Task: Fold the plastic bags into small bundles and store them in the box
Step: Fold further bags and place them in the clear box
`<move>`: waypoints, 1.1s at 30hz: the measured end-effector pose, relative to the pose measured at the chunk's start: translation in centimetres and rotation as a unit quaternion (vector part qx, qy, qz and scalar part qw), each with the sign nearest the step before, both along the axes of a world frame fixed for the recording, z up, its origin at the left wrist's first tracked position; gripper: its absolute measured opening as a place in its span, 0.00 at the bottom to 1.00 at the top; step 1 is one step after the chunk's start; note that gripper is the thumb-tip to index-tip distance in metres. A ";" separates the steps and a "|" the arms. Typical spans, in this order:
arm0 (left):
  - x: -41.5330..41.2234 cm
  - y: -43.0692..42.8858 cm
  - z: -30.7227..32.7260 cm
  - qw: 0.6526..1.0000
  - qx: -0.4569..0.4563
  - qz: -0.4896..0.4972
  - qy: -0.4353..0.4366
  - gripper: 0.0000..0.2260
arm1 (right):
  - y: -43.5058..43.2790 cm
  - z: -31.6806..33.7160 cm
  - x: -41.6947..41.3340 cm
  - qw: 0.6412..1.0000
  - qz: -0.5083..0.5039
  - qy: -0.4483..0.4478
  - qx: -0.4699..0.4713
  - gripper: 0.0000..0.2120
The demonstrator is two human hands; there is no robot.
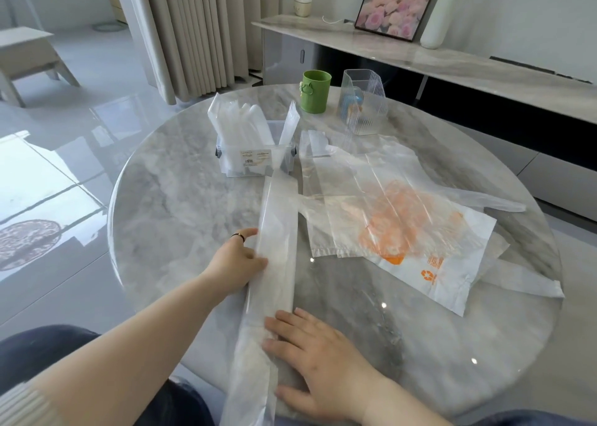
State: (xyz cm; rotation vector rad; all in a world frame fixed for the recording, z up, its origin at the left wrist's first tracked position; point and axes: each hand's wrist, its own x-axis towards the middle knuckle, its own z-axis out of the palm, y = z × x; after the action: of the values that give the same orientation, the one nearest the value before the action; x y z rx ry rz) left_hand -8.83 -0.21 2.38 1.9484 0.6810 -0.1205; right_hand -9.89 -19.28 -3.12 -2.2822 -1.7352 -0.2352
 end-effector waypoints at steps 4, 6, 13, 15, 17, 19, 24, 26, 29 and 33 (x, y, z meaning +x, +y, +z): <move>-1.6 0.3 1.4 0.950 0.277 -0.144 -0.017 0.26 | -0.1 0.6 -0.4 0.999 -0.005 -0.015 -0.031 0.30; -2.9 0.5 2.1 0.893 0.360 -0.271 -0.020 0.21 | 0.0 1.0 -0.6 0.999 -0.007 -0.022 -0.036 0.29; -6.9 1.0 1.5 0.829 0.378 -0.411 0.036 0.20 | -0.5 1.0 -1.7 0.999 0.019 -0.042 -0.003 0.35; -7.0 0.8 0.9 0.833 0.369 -0.410 0.029 0.21 | -0.8 1.3 -2.6 0.997 0.040 -0.058 -0.037 0.42; -7.0 0.6 0.6 0.835 0.369 -0.408 0.029 0.22 | -1.1 1.2 -3.3 0.991 0.053 -0.077 -0.092 0.47; -7.1 0.6 0.6 0.840 0.365 -0.400 0.026 0.23 | -1.3 0.8 -3.5 0.987 0.049 -0.102 -0.118 0.46; -7.3 0.4 0.7 0.838 0.364 -0.406 0.020 0.22 | -0.6 -0.3 -3.9 0.994 0.027 -0.088 0.058 0.09; -7.4 0.4 0.6 0.839 0.363 -0.404 0.022 0.21 | -0.6 -0.5 -4.0 0.991 0.022 -0.089 0.100 0.10; -7.5 0.3 0.5 0.840 0.356 -0.410 0.014 0.20 | -0.8 -0.5 -4.0 0.986 0.031 -0.089 0.134 0.10; -7.5 0.5 0.5 0.847 0.343 -0.407 -0.007 0.19 | -0.3 0.8 -4.1 0.978 0.026 -0.018 0.204 0.18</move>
State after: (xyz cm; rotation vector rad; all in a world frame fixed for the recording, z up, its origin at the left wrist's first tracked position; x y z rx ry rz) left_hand -16.29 0.31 2.87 2.8255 -0.2196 -0.4287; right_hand -13.97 -19.59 -2.31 -1.9443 -1.5849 -0.5692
